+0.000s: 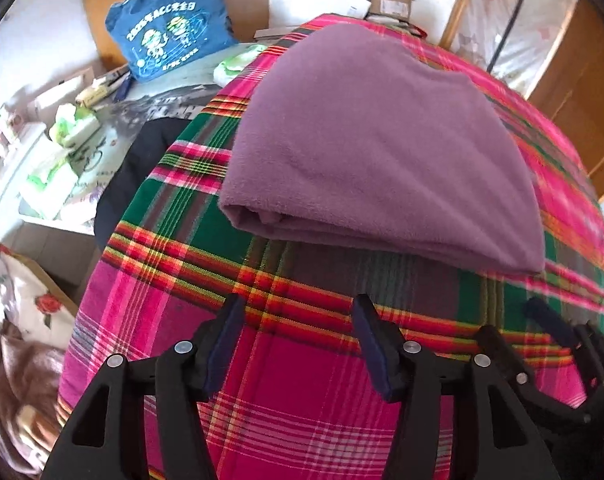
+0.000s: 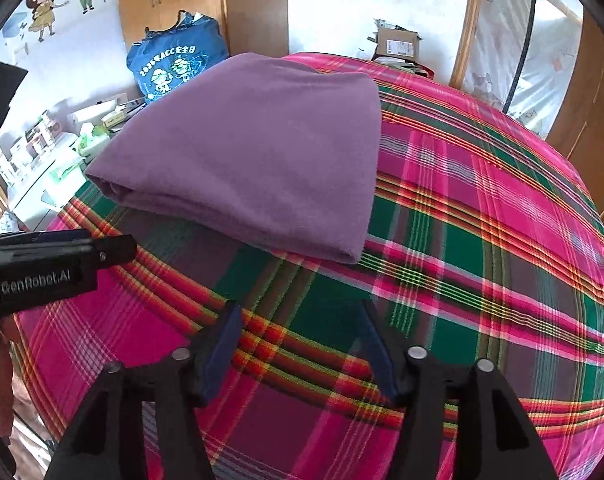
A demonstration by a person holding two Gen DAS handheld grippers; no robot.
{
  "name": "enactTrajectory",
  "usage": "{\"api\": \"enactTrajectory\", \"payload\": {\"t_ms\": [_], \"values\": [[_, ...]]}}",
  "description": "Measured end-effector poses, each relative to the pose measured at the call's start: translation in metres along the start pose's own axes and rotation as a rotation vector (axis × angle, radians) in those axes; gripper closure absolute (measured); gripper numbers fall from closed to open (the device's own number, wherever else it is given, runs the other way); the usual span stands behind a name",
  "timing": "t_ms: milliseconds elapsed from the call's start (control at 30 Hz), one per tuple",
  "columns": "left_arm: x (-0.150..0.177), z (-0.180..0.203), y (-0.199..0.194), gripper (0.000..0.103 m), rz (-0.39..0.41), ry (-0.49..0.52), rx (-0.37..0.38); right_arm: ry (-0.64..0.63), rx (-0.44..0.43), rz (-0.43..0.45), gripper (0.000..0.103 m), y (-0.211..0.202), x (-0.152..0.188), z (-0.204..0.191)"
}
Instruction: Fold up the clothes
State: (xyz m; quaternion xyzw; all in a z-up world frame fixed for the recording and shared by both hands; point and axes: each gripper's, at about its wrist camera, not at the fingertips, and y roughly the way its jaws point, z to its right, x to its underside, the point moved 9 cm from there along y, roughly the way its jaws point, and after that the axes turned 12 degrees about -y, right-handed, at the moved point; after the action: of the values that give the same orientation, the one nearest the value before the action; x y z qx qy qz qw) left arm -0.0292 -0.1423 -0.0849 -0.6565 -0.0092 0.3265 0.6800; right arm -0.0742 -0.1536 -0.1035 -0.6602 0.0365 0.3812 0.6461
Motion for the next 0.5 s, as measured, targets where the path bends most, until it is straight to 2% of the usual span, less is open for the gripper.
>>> {"api": "enactTrajectory", "payload": {"t_ms": [200, 400, 500], "values": [[0.0001, 0.0015, 0.0011, 0.039, 0.004, -0.007, -0.010, 0.002, 0.007, 0.003, 0.039, 0.0010, 0.0002, 0.0022], [-0.0006, 0.0025, 0.0029, 0.039, 0.002, -0.008, -0.015, 0.018, 0.019, 0.001, 0.029, 0.0039, 0.0000, 0.0065], [-0.0007, 0.0032, 0.0027, 0.038, -0.002, -0.009, -0.017, 0.021, 0.024, 0.001, 0.028, 0.0046, -0.0003, 0.0078]]}}
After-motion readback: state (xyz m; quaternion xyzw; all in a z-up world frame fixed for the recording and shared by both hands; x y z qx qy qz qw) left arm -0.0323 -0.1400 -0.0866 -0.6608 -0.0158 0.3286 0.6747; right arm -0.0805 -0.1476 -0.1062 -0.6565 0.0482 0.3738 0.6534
